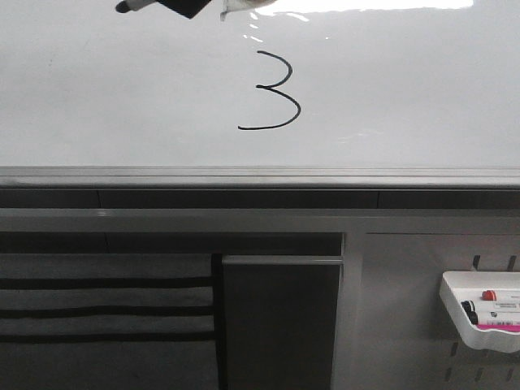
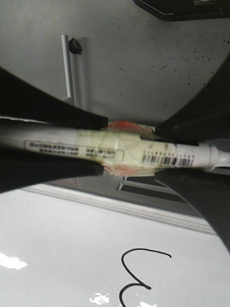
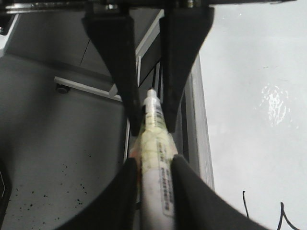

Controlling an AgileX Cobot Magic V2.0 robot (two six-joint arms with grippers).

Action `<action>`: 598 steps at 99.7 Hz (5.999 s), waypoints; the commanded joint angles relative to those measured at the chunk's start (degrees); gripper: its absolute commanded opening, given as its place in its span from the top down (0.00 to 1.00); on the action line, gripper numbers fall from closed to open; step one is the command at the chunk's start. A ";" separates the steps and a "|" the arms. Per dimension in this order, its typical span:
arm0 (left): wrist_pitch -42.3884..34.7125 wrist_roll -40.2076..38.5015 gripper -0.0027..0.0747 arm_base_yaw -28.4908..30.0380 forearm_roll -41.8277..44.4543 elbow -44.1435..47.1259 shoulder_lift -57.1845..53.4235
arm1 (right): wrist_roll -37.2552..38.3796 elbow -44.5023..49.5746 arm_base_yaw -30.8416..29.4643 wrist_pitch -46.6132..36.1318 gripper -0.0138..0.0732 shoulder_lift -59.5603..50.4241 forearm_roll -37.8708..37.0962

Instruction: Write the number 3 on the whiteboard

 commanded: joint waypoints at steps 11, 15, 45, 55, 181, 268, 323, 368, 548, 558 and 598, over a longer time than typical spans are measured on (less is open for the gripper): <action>-3.40 -0.82 0.89 -0.27 0.74 -2.14 -1.11 | 0.14 -1.95 -0.85 -4.51 0.52 -1.64 2.55; -3.40 -1.42 0.89 0.23 1.69 -2.14 -1.21 | 0.26 -1.95 -1.77 -5.90 0.52 -2.48 2.55; -5.88 -13.39 0.89 14.31 4.20 -1.89 -1.21 | 16.92 -1.95 -13.21 -12.41 0.52 -12.72 2.55; -7.91 -19.43 0.89 21.36 4.10 -0.62 -1.21 | 22.02 -1.82 -15.47 -12.21 0.52 -14.10 2.55; -55.88 -24.47 0.54 38.86 -9.65 17.26 15.31 | 24.11 1.47 -16.19 -8.55 0.52 -13.99 2.87; -9.37 -29.72 0.93 39.14 1.63 15.60 -26.77 | 83.63 7.90 -37.39 0.06 0.92 -25.63 -34.51; -36.27 -31.14 0.99 39.14 -3.01 27.75 -33.07 | 83.78 13.68 -37.39 -12.23 0.92 -36.78 -34.47; -38.12 -31.14 0.99 42.84 -2.78 34.94 -44.59 | 83.78 13.68 -37.39 -11.99 0.92 -36.78 -34.47; -45.50 -42.69 0.99 47.95 5.64 58.61 -66.54 | 83.78 13.68 -37.39 -11.92 0.92 -36.64 -34.47; -45.50 -42.69 0.99 47.95 5.64 58.61 -66.54 | 83.78 13.68 -37.39 -11.92 0.92 -36.64 -34.47; -45.50 -42.69 0.99 47.95 5.64 58.61 -66.54 | 83.78 31.37 -37.25 -27.98 0.92 -45.91 -34.18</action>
